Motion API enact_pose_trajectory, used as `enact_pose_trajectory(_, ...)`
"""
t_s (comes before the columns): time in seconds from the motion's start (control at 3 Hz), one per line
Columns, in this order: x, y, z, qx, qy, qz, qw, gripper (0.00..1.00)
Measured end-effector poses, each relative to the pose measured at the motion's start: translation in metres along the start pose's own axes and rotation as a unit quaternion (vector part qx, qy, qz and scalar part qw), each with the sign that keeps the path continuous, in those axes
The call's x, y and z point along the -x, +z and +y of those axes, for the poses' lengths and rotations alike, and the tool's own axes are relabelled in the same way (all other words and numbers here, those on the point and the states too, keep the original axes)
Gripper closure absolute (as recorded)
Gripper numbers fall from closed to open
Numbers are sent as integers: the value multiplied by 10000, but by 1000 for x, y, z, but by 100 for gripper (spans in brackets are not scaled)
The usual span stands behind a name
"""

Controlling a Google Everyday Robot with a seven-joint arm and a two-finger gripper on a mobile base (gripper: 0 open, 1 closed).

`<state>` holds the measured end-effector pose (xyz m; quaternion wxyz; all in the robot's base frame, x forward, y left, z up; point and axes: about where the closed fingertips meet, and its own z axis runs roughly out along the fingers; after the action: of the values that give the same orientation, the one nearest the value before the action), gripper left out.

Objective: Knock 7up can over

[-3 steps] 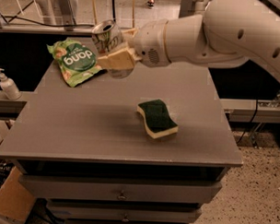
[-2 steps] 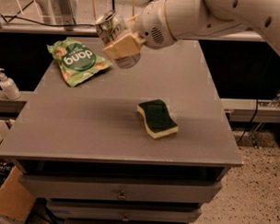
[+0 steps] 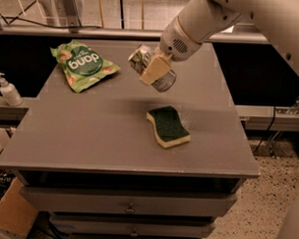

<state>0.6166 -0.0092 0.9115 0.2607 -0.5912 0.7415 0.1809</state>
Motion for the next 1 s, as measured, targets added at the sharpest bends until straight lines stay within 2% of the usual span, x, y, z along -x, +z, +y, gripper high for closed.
enact_pose_trajectory(0.33,-33,12,5,303,51,821,9961,100)
enact_pose_trajectory(0.67,-52,20,8,486,24,1469,9880,100)
enact_pose_trajectory(1.0,-69,23,7,527,93,1867,9810,100)
